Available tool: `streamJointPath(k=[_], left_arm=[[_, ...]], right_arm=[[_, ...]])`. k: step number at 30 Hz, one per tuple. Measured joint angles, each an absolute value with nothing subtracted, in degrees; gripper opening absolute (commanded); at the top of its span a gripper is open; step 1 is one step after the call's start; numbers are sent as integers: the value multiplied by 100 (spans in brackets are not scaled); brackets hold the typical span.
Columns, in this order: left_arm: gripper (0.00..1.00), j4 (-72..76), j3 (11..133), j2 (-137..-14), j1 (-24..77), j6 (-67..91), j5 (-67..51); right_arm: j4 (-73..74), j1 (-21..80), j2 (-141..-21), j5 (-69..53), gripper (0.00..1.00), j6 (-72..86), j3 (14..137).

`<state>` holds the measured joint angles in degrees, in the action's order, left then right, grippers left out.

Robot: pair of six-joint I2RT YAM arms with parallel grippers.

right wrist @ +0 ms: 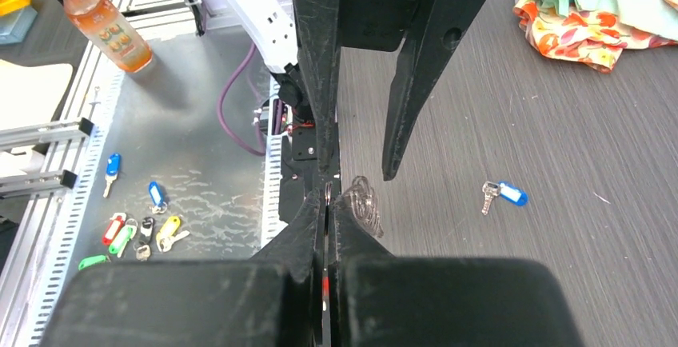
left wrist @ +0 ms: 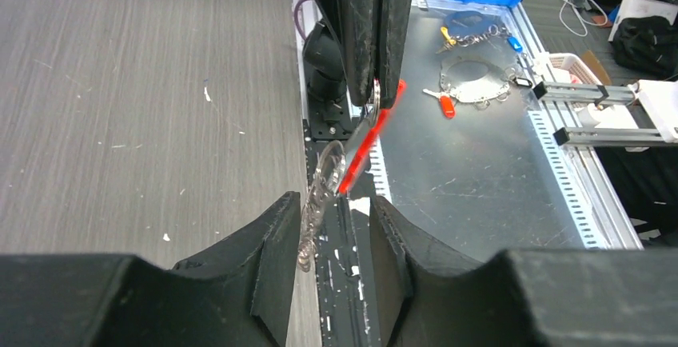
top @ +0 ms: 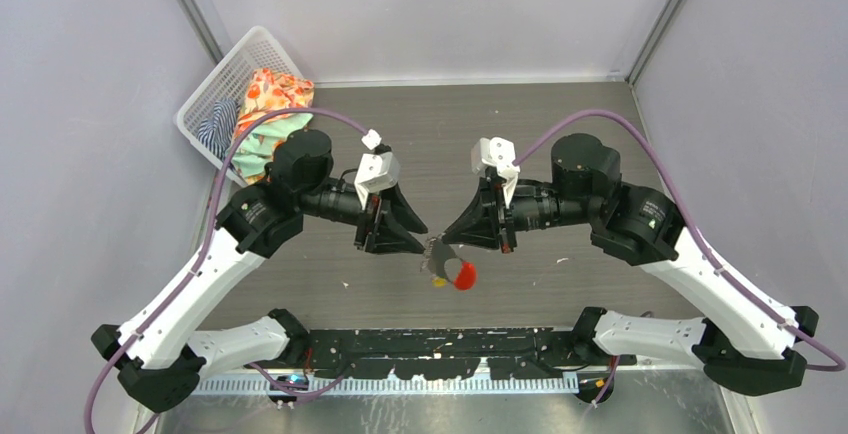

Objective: Put the keys on the keyring

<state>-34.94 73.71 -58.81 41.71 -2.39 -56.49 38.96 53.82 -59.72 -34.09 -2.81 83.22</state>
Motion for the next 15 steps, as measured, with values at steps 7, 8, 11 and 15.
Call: streamJointPath(k=[7, 8, 11, 15], left_arm=[[29, -2709, 7155, -5887, 4154, 390, -5664], [29, -2613, 7137, -5894, 4154, 484, -5669], [25, -2405, 7131, -5913, 4154, 749, -5765], [21, -2272, 7111, -5909, 4154, 873, -5876]], right_arm=[[3127, 5382, -5752, -3404, 1, 78, 7612], [2978, 5382, -5710, -3389, 1, 141, 7481], [2456, 5382, -5518, -3304, 1, 311, 7035], [1704, 5382, -5218, -3166, 1, 541, 6497]])
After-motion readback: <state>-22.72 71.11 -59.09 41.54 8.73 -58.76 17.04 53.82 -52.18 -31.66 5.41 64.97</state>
